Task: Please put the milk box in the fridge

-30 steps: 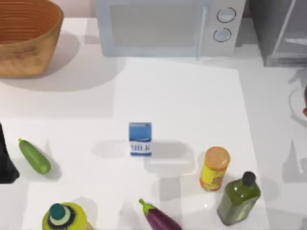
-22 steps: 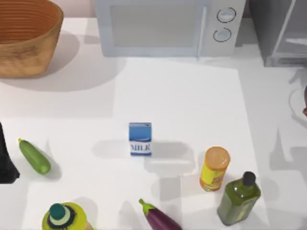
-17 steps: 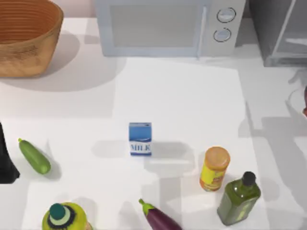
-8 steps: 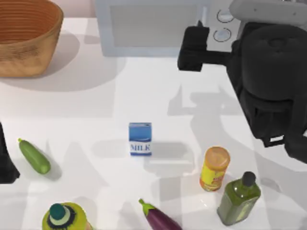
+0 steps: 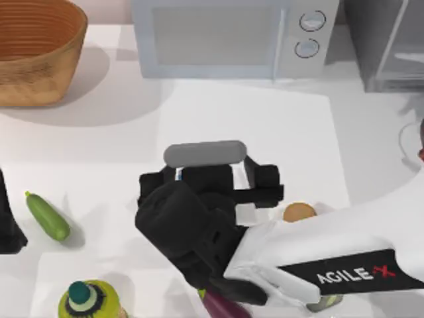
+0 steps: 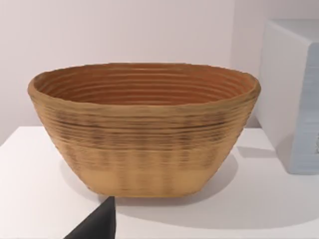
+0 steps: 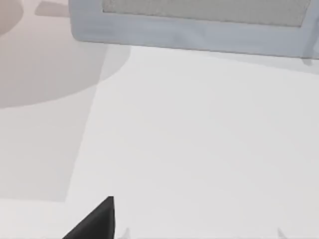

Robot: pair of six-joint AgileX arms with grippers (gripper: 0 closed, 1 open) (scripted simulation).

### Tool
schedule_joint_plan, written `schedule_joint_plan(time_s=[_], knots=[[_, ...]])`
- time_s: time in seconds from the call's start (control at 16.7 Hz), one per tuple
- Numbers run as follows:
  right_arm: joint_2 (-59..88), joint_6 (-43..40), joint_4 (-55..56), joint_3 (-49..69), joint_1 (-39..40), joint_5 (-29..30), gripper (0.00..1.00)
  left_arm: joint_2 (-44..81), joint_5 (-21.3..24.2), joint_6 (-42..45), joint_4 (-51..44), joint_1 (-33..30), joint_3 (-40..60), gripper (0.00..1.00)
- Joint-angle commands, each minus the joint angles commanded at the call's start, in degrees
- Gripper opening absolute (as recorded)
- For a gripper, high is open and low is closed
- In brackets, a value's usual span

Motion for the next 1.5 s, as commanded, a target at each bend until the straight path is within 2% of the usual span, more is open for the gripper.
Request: schedule_joint_plan(time_s=[0.18, 0.42, 0.78, 1.2, 1.5], knots=[[8.4, 3.8, 3.9, 0.8, 3.0, 3.2, 1.0, 0.0, 0.0, 0.0, 0.0, 0.0, 0.0, 1.0], [12.5, 7.7, 7.9, 1.7, 4.5, 5.8, 1.0, 0.0, 0.0, 0.0, 0.0, 0.0, 0.0, 1.0], [12.3, 7.5, 7.8, 1.5, 4.1, 5.6, 1.0, 0.0, 0.0, 0.0, 0.0, 0.0, 0.0, 1.0], [15.1, 1.2, 12.6, 5.5, -1.1, 1.5, 1.0, 0.0, 0.0, 0.0, 0.0, 0.0, 0.0, 1.0], [18.4, 0.4, 15.4, 6.4, -1.7, 0.9, 1.0, 0.0, 0.0, 0.0, 0.0, 0.0, 0.0, 1.0]])
